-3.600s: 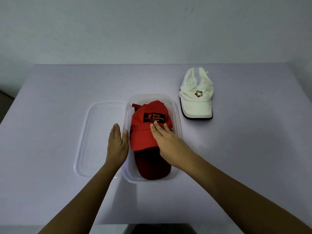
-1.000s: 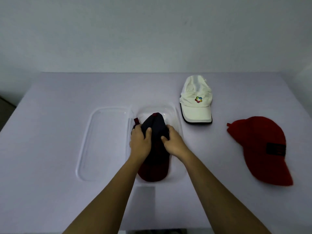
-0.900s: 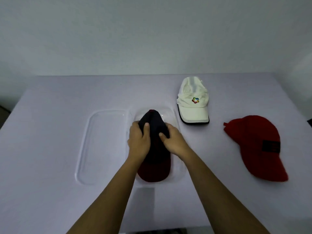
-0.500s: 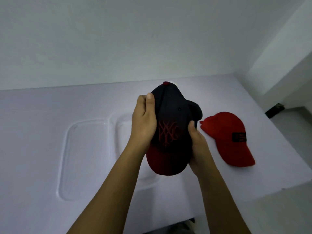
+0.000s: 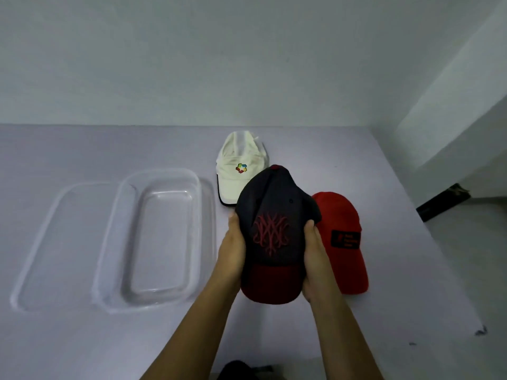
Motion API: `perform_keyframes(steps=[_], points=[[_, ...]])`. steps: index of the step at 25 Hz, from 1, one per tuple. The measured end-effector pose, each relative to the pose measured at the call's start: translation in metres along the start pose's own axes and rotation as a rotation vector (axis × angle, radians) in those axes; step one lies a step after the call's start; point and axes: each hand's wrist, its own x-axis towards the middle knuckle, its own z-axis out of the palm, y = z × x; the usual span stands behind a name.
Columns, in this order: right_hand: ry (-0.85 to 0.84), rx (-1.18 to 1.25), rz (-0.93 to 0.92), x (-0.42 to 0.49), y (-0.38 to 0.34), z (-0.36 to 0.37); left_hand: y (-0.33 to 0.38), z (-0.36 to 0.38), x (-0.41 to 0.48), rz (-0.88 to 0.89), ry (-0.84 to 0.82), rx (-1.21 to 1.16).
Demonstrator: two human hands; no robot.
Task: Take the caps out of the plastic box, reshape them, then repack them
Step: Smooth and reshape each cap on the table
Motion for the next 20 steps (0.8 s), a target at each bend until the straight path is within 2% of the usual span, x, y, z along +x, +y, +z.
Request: perform_keyframes(steps=[4,7,10,12,15,18,20], points=[[-0.018,0.086,0.172,0.021,0.006,-0.022,-0.038,-0.002,0.021,-0.058,0.248,-0.078],[0.016,0.047,0.309,0.036,0.025,-0.032,-0.054,-0.006,0.024,-0.17,0.26,-0.065],[-0.001,0.088,0.395,0.042,0.034,-0.036,-0.055,-0.01,0.024,-0.195,0.256,-0.095],[-0.062,0.147,0.426,0.039,0.03,-0.037,-0.051,-0.015,0.027,-0.187,0.283,-0.106],[-0.178,0.037,0.417,0.03,0.031,-0.03,-0.045,-0.017,0.025,-0.157,0.292,-0.034],[-0.045,-0.034,0.4,0.027,0.037,-0.015,-0.043,-0.006,0.015,-0.091,0.288,0.183],[0.059,-0.074,0.453,0.028,0.038,-0.006,-0.04,0.0,0.011,-0.051,0.308,0.295]])
